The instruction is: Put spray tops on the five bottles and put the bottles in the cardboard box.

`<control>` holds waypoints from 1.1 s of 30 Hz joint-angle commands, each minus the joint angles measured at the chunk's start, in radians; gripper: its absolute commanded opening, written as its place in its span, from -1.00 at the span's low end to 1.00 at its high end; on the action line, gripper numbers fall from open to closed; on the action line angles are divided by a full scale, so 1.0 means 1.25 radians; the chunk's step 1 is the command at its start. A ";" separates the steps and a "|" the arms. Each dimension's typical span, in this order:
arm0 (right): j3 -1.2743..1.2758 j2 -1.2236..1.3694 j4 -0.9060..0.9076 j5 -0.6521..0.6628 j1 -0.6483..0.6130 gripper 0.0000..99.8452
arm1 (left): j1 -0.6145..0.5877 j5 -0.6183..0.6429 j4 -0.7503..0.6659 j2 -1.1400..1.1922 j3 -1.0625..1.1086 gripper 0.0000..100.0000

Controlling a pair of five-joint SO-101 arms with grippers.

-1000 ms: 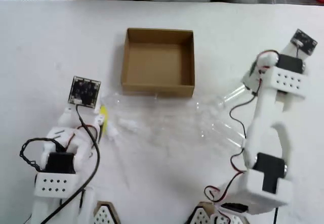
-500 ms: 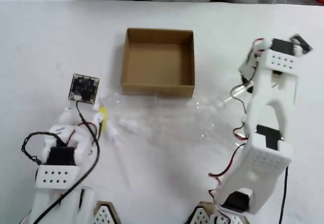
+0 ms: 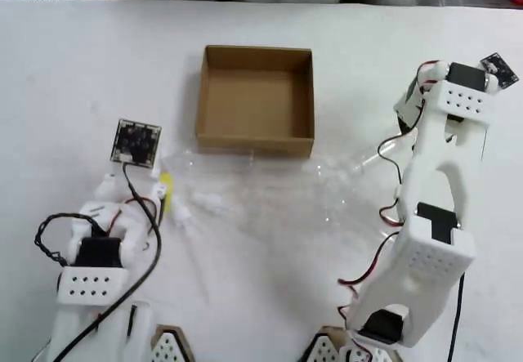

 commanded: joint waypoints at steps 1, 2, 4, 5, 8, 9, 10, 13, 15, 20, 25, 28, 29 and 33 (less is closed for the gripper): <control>-0.028 -0.004 -0.009 -0.006 -0.025 -0.80 | 0.002 0.001 -0.012 0.008 -0.027 -0.80; -0.028 -0.004 -0.009 -0.007 -0.031 -0.78 | 0.002 0.001 -0.012 0.008 -0.026 -0.80; -0.028 -0.003 -0.010 -0.048 -0.047 -0.71 | 0.002 0.001 -0.012 0.008 -0.026 -0.80; -0.027 -0.003 -0.010 -0.077 -0.052 -0.66 | 0.003 0.001 -0.012 0.008 -0.026 -0.80; -0.036 0.007 -0.015 -0.119 -0.060 -0.58 | 0.004 0.001 -0.012 0.008 -0.026 -0.80; -0.036 0.010 -0.030 -0.125 -0.061 -0.58 | 0.002 0.001 -0.012 0.008 -0.026 -0.80; -0.036 0.014 -0.046 -0.135 -0.061 -0.58 | 0.002 0.001 -0.012 0.008 -0.026 -0.80; -0.036 0.031 -0.085 -0.162 -0.060 -0.58 | 0.002 0.001 -0.011 0.008 -0.026 -0.80; -0.036 0.037 -0.104 -0.162 -0.057 -0.58 | 0.002 0.000 -0.002 0.007 -0.026 -0.80; -0.036 0.048 -0.125 -0.162 -0.040 -0.58 | 0.004 -0.011 -0.001 0.006 -0.026 -0.80; -0.036 0.048 -0.143 -0.162 -0.015 -0.58 | 0.007 -0.048 -0.001 0.007 -0.026 -0.80; -0.031 0.050 -0.141 -0.162 -0.021 -0.58 | 0.007 -0.048 -0.001 0.007 -0.026 -0.80; -0.031 0.050 -0.139 -0.161 -0.025 -0.58 | 0.007 -0.048 -0.001 0.007 -0.026 -0.80; -0.029 0.050 -0.139 -0.090 -0.029 -0.58 | 0.007 -0.048 -0.001 0.007 -0.026 -0.80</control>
